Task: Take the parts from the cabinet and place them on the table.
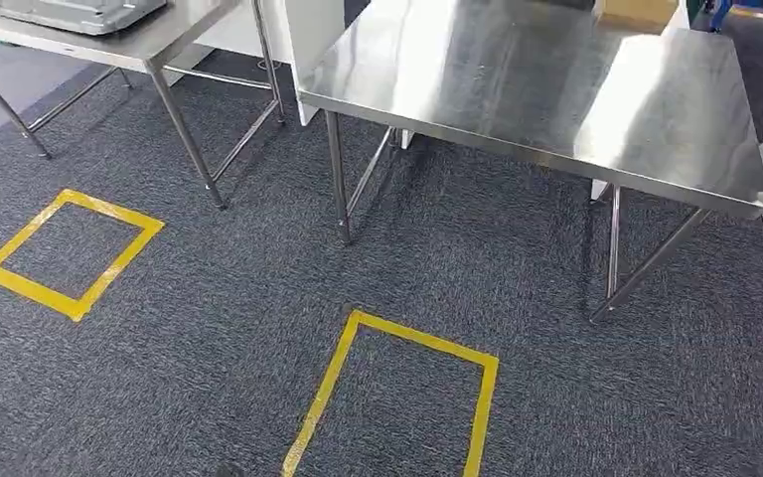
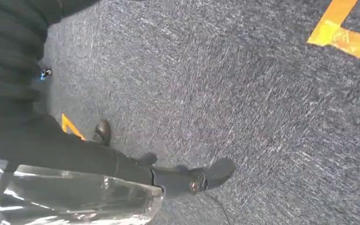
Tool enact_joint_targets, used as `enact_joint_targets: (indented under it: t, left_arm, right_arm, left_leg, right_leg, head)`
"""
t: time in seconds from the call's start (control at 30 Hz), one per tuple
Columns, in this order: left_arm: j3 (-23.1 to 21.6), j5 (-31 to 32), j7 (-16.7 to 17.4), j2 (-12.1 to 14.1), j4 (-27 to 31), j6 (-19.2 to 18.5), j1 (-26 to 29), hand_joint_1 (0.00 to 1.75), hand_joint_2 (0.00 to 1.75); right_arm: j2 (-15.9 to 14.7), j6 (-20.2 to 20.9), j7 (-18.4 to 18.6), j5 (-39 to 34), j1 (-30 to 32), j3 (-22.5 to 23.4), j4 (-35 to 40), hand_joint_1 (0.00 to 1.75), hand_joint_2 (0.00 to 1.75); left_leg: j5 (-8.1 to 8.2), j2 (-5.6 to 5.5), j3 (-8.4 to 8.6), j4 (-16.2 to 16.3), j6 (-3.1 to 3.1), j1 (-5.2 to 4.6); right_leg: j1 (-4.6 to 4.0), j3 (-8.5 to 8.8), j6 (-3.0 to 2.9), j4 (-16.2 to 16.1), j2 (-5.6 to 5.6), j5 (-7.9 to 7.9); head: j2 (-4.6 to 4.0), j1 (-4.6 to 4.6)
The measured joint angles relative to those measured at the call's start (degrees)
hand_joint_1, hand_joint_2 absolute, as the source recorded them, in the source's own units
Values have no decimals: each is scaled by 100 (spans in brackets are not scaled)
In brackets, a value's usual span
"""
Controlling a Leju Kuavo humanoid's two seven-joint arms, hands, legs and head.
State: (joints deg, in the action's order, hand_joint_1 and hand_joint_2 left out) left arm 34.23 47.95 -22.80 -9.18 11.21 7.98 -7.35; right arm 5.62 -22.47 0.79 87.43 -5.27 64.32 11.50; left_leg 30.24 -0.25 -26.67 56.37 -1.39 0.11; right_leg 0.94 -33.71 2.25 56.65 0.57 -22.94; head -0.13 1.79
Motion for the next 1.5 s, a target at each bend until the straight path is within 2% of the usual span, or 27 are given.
enact_joint_targets:
  t: [0.03, 0.1, 0.13, 0.2, 0.27, 0.33, 0.37, 0.4, 0.43, 0.53, 0.57, 0.63, 0.67, 0.73, 0.77, 0.83, 0.87, 0.9, 0.93, 1.0, 1.07, 1.17, 1.23, 1.3, 1.37, 1.4, 1.5]
  left_arm:
    - [0, -2, 2, -4, -2, 0, 7, 0, 0]
    - [0, -2, -2, -20, -2, 0, -9, 0, 0]
    - [2, -2, 0, -20, -2, -2, -12, 0, 0]
    - [2, -2, 0, -24, -2, -4, -10, 0, 0]
    - [2, 0, 0, -24, -2, -7, -10, 0, 0]
    - [2, 0, 0, -24, -2, -9, -11, 0, 0]
    - [2, 4, 0, -24, -2, -9, -13, 0, 0]
    - [2, 4, 0, -26, -2, -9, -14, 0, 0]
    - [2, 4, 0, -33, -2, -9, -17, 0, 0]
    - [2, 7, 0, -28, -2, -15, -17, 0, 0]
    - [2, 7, 0, -15, -2, -17, -14, 0, 0]
    - [2, 7, 2, -13, -2, -28, -3, 0, 0]
    - [2, 7, 2, -11, -2, -35, -6, 0, 0]
    - [0, 13, 2, -9, -2, -44, -8, 0, 0]
    - [0, 13, 2, -9, -2, -50, -8, 0, 0]
    - [0, 13, 2, -9, -2, -52, -15, 0, 0]
    - [2, 13, 2, -9, -2, -52, -19, 0, 0]
    - [2, 13, 2, -13, -2, -52, -32, 0, 0]
    - [0, 13, 2, -11, 0, -52, -49, 0, 0]
    - [0, 13, -13, -7, 0, -50, -61, 0, 0]
    - [2, 13, -39, -7, 0, -46, -52, 0, 0]
    - [2, 28, -59, -11, 0, -37, -34, 0, 0]
    - [2, 33, -59, -9, 0, -35, -31, 0, 0]
    - [2, 33, -61, -9, 0, -35, -26, 0, 0]
    - [2, 33, -63, -9, 0, -35, -27, 0, 0]
    - [4, 33, -70, -22, 0, -35, -27, 0, 0]
    - [2, 33, -83, -26, 0, -35, -24, 0, 0]
  right_arm:
    - [-2, 0, 0, -4, 17, -2, 0, 0, 175]
    - [-20, 13, 0, -9, 23, -2, 0, 0, 175]
    - [-15, 35, 0, -11, 24, -2, 0, 0, 0]
    - [-15, 52, 2, -9, 23, -4, 0, 0, 0]
    - [-20, 59, 0, -9, 24, -4, 0, 0, 0]
    - [-33, 66, 4, -9, 20, -4, 0, 0, 0]
    - [-35, 66, 4, -9, 6, -7, 0, 0, 0]
    - [-37, 66, 4, -11, -9, -13, 0, 0, 0]
    - [-42, 66, 4, -11, -17, -15, 0, 0, 0]
    - [-33, 138, -4, -42, -8, -15, -2, 0, 0]
    - [-26, 175, -20, -50, -4, -15, -11, 0, 0]
    - [-33, 181, -44, -57, -1, -15, -11, 0, 0]
    - [-31, 184, -70, -55, 0, -15, -11, 0, 0]
    - [-24, 186, -87, -50, -1, -15, -11, 0, 0]
    - [-24, 188, -87, -52, 1, -15, -11, 0, 0]
    - [-24, 203, -87, -68, 0, -15, -11, 0, 0]
    - [-24, 203, -87, -74, 0, -15, -11, 0, 0]
    - [-28, 203, -87, -81, -2, -15, -11, 0, 0]
    - [-24, 203, -87, -83, -8, -15, -11, 0, 0]
    - [-17, 232, -101, -83, -30, -15, -11, 0, 0]
    - [-20, 284, -129, -85, -17, -15, -11, 0, 0]
    - [-20, 315, -184, -96, -1, -15, -11, 0, 0]
    - [-13, 402, -267, -50, 3, -22, -15, 0, 0]
    - [-20, 409, -324, -17, 12, -42, -15, 0, 0]
    - [-22, 415, -367, 11, 9, -46, -15, 0, 0]
    - [-33, 431, -376, 17, 5, -52, -15, 0, 0]
    - [-31, 494, -376, 57, 12, -94, -15, 0, 0]
  left_leg:
    - [-89, 14, -111, -59, -75, -1]
    - [-243, 54, -241, -82, -208, 20]
    - [-311, 63, -332, -81, -217, 8]
    - [-472, 83, -529, -71, -234, -15]
    - [-630, 103, -739, -63, -222, -28]
    - [-778, 107, -919, -23, -189, -27]
    - [-853, 104, -1009, 4, -164, -28]
    - [-898, 102, -1067, 35, -122, -60]
    - [-965, 120, -1089, 43, -96, -60]
    - [-1161, 117, -1109, -28, -5, -51]
    - [-1026, 74, -1163, 35, 41, -5]
    - [-227, 58, -1291, 606, 103, 20]
    - [129, 42, -1379, 1073, 138, 40]
    - [331, 36, -1442, 1790, 202, 80]
    - [140, 37, -1350, 1879, 232, 114]
    - [-276, 38, -901, 1445, 256, 175]
    - [-335, 38, -558, 1013, 265, 195]
    - [-191, 22, -188, 550, 272, 209]
    - [-70, -5, -30, 239, 238, 167]
    - [20, 8, -67, 121, 149, 131]
    - [-57, 18, -124, 24, -28, 153]
    - [-199, 42, -293, 25, -159, 77]
    - [-285, 39, -407, 33, -181, 42]
    - [-357, 3, -486, 37, -173, 10]
    - [-417, -57, -525, 37, -149, -7]
    - [-445, -74, -533, 38, -135, -5]
    - [-500, -146, -590, 60, -52, -44]
  right_leg:
    - [-60, -45, 71, -20, -11, 59]
    - [-29, -227, -41, 353, -31, -422]
    - [-27, -355, -110, 739, -32, -788]
    - [-24, -487, -123, 1560, -35, -1248]
    - [-24, -340, 12, 1799, -36, -1052]
    - [-23, 189, 121, 1219, -35, -665]
    - [-21, 617, 96, 641, -36, -648]
    - [-60, 1086, 17, -6, -36, -849]
    - [-98, 1214, -36, -398, -57, -980]
    - [-91, 1027, -128, -320, -52, -861]
    - [23, 1005, -197, -320, -16, -784]
    - [3, 874, -332, -320, 10, -655]
    - [-5, 798, -334, -315, 13, -585]
    - [-5, 651, -309, -294, 26, -472]
    - [-1, 579, -287, -269, 32, -420]
    - [25, 396, -217, -169, 31, -352]
    - [35, 319, -182, -104, 25, -329]
    - [23, 253, -158, -31, 29, -319]
    - [1, 183, -133, 25, 34, -304]
    - [-3, 111, -9, 36, 43, -215]
    - [-45, 17, 95, 60, 46, -164]
    - [0, -410, -42, 1038, 14, -823]
    - [-11, -647, -53, 1768, 0, -1113]
    - [-20, -363, -2, 1509, -15, -1001]
    - [-31, 326, 23, 457, -102, -697]
    - [-38, 594, -21, 41, -274, -649]
    - [-103, 583, -116, -102, -238, -629]
  head:
    - [0, 0]
    - [0, -18]
    - [0, -52]
    - [0, -54]
    - [0, -52]
    - [0, -55]
    - [0, -57]
    - [0, -55]
    - [0, -44]
    - [0, -44]
    - [0, -52]
    - [0, -11]
    - [0, -13]
    - [0, -15]
    - [0, -2]
    - [0, -6]
    - [0, -4]
    - [0, 2]
    - [0, -13]
    - [0, -2]
    - [0, -31]
    - [0, -76]
    - [0, -81]
    - [0, -74]
    - [0, -74]
    - [0, -81]
    - [0, -68]
